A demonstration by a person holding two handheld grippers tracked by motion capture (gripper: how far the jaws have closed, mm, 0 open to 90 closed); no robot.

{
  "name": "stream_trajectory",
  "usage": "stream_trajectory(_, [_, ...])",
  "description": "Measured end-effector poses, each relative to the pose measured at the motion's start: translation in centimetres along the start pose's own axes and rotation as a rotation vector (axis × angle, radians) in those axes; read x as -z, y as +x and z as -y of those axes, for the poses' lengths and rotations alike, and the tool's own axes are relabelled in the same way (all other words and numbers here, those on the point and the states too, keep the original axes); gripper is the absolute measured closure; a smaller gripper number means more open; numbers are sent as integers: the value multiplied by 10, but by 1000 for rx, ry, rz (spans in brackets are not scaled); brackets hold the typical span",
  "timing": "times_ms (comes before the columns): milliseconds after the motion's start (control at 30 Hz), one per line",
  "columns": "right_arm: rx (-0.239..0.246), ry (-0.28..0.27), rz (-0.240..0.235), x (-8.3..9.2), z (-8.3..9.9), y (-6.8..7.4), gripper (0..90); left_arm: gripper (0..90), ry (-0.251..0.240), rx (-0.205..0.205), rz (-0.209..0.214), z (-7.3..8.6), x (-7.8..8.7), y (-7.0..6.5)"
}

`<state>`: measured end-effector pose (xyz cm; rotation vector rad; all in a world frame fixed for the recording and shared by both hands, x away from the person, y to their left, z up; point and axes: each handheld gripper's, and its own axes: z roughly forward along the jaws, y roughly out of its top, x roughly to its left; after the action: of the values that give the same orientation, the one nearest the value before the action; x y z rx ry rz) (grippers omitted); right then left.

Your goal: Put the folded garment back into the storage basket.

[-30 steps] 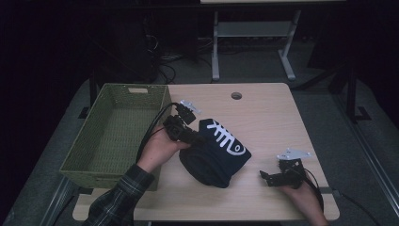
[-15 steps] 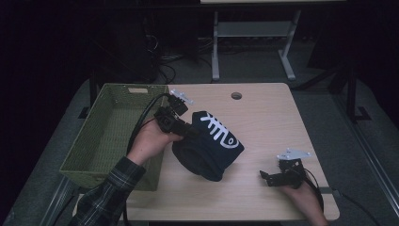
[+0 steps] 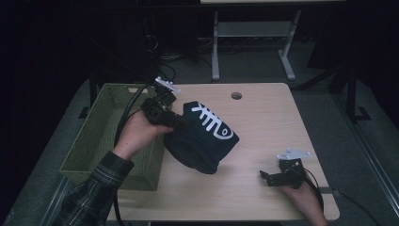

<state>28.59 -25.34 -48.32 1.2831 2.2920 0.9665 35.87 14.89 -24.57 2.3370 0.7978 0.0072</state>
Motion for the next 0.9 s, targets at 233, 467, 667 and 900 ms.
stream_trajectory(233, [0, 0, 0, 0, 0, 0, 26, 729, -24, 15, -13, 0, 28, 5])
stream_trajectory(467, [0, 0, 0, 0, 0, 0, 25, 729, -45, 50, -40, 5, 52, 12])
stream_trajectory(667, [-1, 0, 1, 0, 0, 0, 26, 730, -58, 69, -67, 7, 75, 18])
stream_trajectory(900, [-2, 0, 1, 0, 0, 0, 26, 730, -76, 93, -94, 12, 99, 23])
